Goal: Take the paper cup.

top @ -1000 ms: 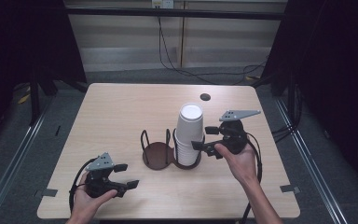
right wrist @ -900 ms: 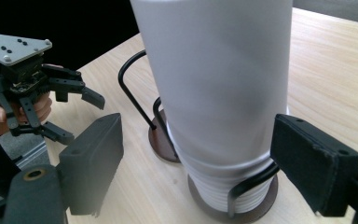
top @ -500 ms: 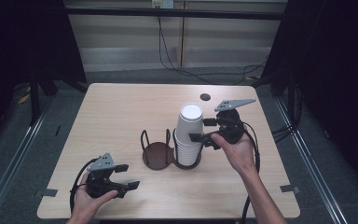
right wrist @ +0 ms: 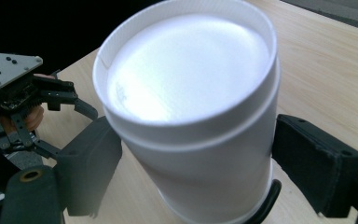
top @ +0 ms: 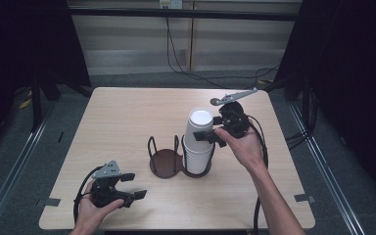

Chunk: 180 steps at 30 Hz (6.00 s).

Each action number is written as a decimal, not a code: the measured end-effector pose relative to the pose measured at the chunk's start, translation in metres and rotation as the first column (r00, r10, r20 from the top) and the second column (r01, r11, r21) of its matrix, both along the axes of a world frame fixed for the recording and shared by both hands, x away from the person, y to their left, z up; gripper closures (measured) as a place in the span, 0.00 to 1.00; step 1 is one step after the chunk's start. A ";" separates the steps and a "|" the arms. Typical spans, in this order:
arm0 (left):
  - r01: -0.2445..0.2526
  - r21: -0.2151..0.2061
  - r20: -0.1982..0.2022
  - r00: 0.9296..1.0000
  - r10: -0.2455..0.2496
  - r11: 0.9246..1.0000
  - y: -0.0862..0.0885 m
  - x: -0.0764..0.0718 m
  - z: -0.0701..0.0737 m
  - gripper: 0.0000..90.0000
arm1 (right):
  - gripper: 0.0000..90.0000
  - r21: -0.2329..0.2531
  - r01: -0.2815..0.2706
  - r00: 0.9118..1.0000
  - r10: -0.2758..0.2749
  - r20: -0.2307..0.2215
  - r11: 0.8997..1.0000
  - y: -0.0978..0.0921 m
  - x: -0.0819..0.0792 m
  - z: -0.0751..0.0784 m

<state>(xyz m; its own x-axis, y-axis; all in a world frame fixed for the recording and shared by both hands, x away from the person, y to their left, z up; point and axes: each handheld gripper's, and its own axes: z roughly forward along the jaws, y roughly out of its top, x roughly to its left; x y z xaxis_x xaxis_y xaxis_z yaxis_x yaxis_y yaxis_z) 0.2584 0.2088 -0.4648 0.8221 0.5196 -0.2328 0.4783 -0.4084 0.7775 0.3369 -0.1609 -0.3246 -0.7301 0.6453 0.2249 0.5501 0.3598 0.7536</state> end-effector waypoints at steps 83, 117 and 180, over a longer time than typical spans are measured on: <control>0.024 0.004 -0.018 1.000 -0.024 1.000 -0.003 0.000 -0.003 0.23 | 0.23 0.042 0.011 0.990 -0.017 0.140 0.999 0.006 -0.004 0.018; 0.030 0.012 -0.023 0.999 -0.030 0.999 -0.004 0.001 -0.003 0.23 | 0.24 0.184 0.036 0.976 -0.074 0.203 0.982 -0.021 -0.016 0.041; 0.118 -0.076 0.023 0.993 -0.117 0.990 -0.010 -0.005 0.010 0.18 | 0.25 0.298 0.098 0.977 -0.150 0.155 0.950 -0.081 -0.083 0.005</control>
<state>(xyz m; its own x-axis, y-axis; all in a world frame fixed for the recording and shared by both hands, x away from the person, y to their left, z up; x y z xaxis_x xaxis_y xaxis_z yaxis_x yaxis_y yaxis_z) 0.2531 0.1993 -0.4552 0.8810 0.4003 -0.2523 0.4155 -0.3994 0.8172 0.2539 -0.2415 -0.3192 -0.6926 0.6600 0.2911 0.4284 0.0516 0.9021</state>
